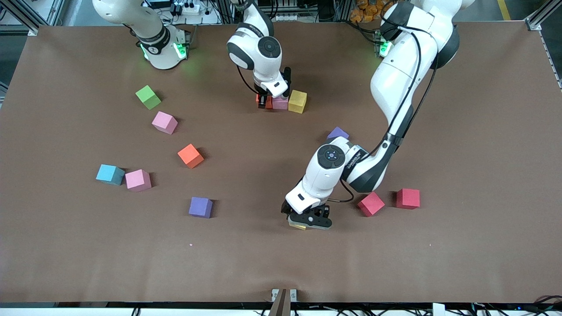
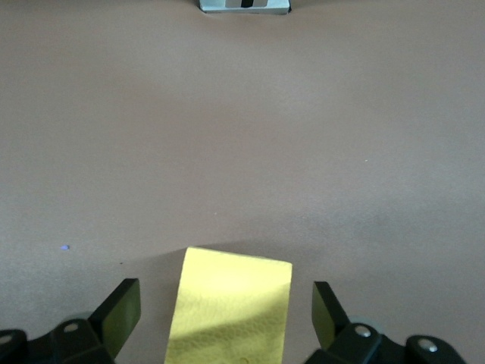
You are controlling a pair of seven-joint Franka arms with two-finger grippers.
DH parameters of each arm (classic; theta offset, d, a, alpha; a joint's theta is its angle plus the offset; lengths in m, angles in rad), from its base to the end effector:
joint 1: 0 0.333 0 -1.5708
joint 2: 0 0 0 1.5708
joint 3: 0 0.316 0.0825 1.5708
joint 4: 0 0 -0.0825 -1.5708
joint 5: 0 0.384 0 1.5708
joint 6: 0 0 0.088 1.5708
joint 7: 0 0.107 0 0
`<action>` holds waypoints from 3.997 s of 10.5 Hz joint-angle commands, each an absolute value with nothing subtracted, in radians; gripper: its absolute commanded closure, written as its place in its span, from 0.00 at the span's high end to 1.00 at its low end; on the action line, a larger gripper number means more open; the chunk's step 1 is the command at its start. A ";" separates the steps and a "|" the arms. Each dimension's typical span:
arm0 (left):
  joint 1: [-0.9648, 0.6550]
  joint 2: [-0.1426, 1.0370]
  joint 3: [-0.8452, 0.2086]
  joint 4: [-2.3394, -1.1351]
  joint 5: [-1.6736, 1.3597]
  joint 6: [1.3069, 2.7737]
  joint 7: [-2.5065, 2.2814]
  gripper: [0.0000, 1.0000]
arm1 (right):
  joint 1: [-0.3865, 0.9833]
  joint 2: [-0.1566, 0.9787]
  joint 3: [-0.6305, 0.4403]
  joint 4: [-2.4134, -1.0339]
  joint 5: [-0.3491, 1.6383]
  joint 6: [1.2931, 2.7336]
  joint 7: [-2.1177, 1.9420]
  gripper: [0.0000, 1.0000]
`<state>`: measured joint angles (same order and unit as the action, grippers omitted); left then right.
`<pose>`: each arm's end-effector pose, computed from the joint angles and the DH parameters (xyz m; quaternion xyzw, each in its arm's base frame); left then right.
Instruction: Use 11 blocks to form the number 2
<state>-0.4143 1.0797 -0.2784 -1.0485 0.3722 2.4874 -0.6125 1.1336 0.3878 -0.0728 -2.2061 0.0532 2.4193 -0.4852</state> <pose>0.6752 -0.4464 0.2238 0.9778 -0.0685 0.1754 0.0921 0.2616 0.4661 0.1894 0.7269 0.6813 -0.0834 0.0227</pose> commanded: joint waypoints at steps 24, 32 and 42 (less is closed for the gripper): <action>-0.408 0.792 -0.288 -1.277 0.315 2.169 -0.893 0.13 | 0.424 0.230 -0.094 -2.109 0.041 2.261 -0.162 1.00; -0.340 0.574 -0.420 -1.764 0.313 2.554 -1.078 0.14 | 0.419 0.310 -0.087 -2.117 0.048 2.361 -0.319 1.00; -0.469 0.479 -0.419 -2.060 0.538 2.661 -1.373 0.14 | 0.439 0.393 -0.086 -2.177 0.058 2.480 -0.307 1.00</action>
